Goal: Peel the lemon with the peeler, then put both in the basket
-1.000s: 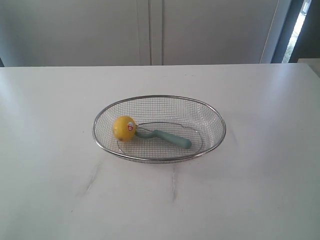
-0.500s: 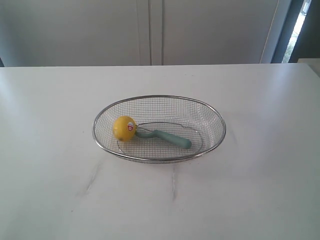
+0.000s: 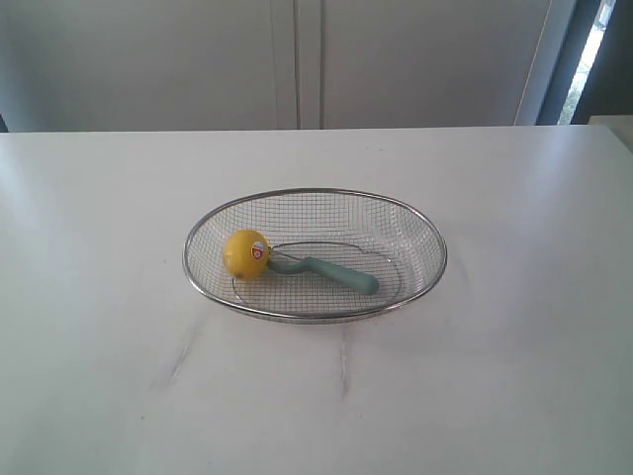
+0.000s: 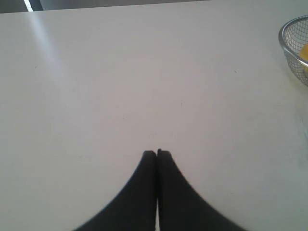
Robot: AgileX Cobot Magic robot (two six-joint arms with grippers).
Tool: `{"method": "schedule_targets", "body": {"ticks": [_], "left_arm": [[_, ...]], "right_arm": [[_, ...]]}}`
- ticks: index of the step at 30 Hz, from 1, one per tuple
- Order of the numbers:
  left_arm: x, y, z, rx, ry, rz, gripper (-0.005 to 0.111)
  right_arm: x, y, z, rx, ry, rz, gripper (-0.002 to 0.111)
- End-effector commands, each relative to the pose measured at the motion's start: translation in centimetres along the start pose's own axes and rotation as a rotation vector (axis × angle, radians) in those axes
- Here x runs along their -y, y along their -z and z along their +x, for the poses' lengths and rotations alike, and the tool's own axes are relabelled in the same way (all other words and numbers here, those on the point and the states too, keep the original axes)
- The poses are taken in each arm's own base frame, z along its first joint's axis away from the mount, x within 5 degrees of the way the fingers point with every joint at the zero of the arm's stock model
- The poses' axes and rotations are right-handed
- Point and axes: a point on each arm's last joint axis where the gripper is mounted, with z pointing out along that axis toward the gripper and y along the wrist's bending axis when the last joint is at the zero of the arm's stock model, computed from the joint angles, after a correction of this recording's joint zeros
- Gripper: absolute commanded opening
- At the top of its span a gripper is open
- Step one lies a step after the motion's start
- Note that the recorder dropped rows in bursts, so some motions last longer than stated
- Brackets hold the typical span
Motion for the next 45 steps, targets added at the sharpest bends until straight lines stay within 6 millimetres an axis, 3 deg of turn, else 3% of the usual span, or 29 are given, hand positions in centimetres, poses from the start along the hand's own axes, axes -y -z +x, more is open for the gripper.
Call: {"method": "schedule_targets", "body": {"ticks": [1,45], "left_arm": [[0.02,-0.01,0.11,-0.001,0.009,0.001,0.001],[0.19,0.00,0.11,0.000,-0.001,0.031,0.001]], "right_arm": [[-0.03,0.00,0.12,0.000,-0.008,-0.007,0.000],[0.23,0.00,0.11,0.002,-0.020,0.041,0.000]]}}
